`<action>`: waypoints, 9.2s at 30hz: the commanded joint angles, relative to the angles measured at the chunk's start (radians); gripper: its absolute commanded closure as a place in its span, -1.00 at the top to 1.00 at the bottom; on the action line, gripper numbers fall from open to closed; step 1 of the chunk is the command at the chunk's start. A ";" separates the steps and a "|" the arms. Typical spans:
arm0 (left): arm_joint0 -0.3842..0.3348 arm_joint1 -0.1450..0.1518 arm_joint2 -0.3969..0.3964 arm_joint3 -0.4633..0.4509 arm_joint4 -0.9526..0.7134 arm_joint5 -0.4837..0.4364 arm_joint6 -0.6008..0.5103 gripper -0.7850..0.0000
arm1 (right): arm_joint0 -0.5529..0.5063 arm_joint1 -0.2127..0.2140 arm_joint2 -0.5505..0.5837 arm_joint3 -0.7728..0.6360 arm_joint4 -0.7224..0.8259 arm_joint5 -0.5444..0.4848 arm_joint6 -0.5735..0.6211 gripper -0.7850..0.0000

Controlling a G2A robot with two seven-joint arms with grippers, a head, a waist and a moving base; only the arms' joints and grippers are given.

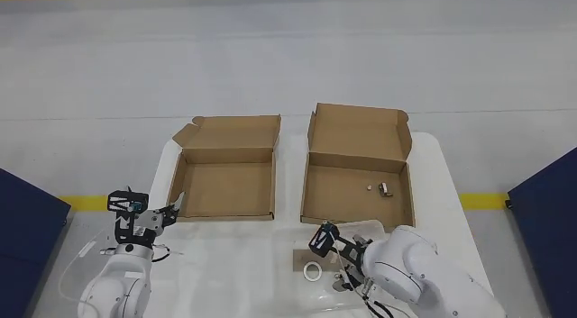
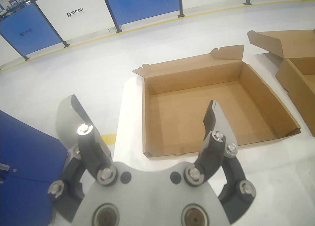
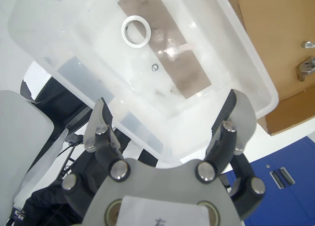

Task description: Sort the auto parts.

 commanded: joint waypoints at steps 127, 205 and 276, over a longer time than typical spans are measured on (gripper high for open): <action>0.000 0.000 0.000 0.000 0.000 0.000 0.000 1.00 | -0.041 0.148 0.369 0.226 1.777 -0.103 0.000 -1.00; 0.000 0.000 0.000 0.000 0.000 0.000 0.000 1.00 | 0.039 0.097 0.287 0.057 2.758 0.307 -0.251 -1.00; 0.000 0.000 0.000 0.000 0.000 0.000 0.000 1.00 | -0.005 -0.001 0.344 -0.012 2.748 0.323 -0.426 -1.00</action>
